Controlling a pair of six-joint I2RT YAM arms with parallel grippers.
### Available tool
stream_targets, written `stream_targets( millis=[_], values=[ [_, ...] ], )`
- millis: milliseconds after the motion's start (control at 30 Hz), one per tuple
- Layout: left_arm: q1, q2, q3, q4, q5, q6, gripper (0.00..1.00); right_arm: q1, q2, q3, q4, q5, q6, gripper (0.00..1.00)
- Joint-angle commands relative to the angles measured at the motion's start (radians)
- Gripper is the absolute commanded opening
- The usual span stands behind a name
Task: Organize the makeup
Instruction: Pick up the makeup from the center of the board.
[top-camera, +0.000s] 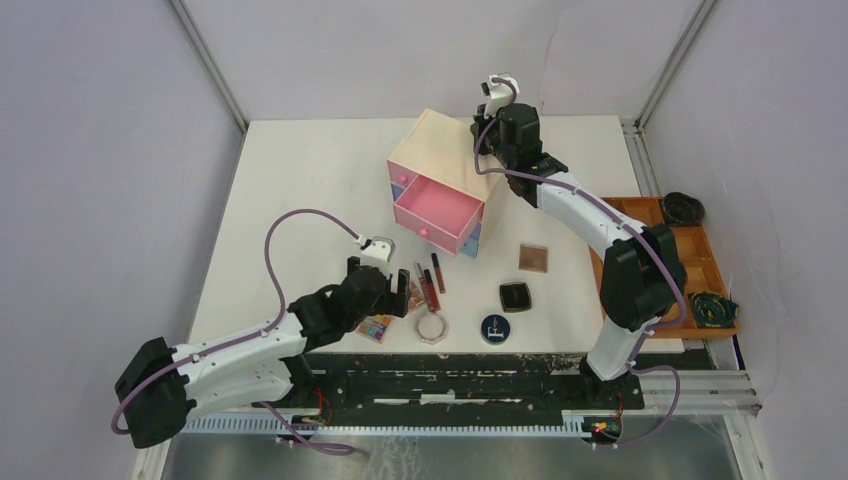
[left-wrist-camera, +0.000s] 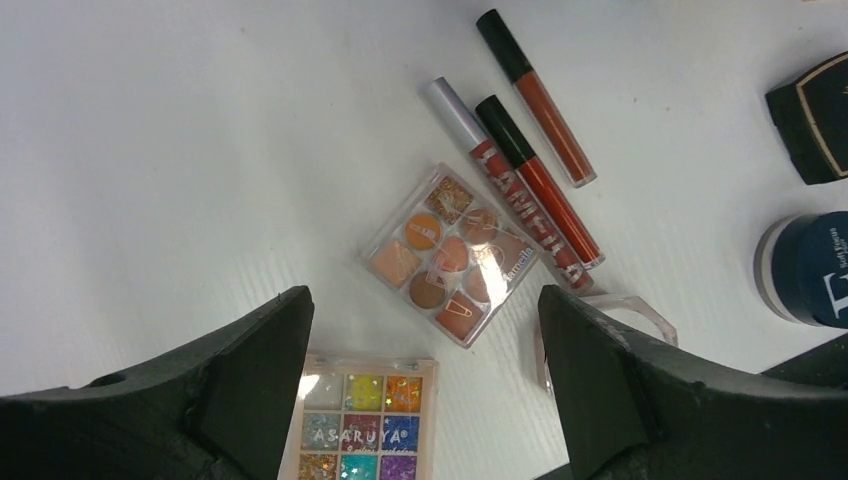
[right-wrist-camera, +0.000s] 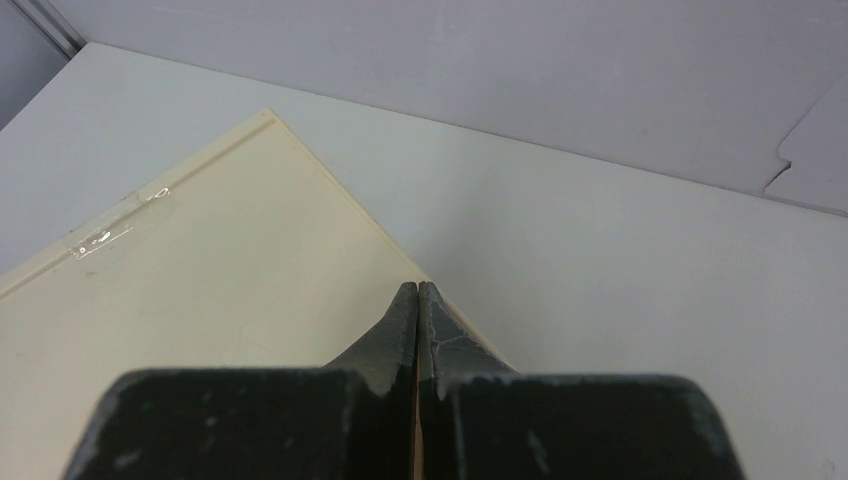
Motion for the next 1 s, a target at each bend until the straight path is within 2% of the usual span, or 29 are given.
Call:
stream_targets(
  millis=[0, 200, 333, 700, 967],
  values=[
    [-0.004, 0.030, -0.015, -0.004, -0.051, -0.115, 0.89, -0.001, 0.114, -0.103, -0.409, 0.031, 0.009, 0.01],
    [-0.029, 0.043, -0.047, -0.056, -0.056, -0.216, 0.85, -0.001, 0.114, -0.103, -0.407, 0.032, 0.007, 0.01],
    [-0.115, 0.007, -0.050, -0.115, -0.146, -0.291, 0.85, -0.001, 0.117, -0.101, -0.406, 0.025, 0.011, 0.01],
    [-0.187, -0.003, -0.037, -0.243, -0.331, -0.403, 0.85, -0.001, 0.104, -0.109, -0.407, 0.011, 0.013, 0.01],
    [-0.188, 0.022, -0.065, -0.230, -0.317, -0.431, 0.85, -0.002, 0.096, -0.115, -0.407, 0.010, 0.013, 0.01]
  ],
)
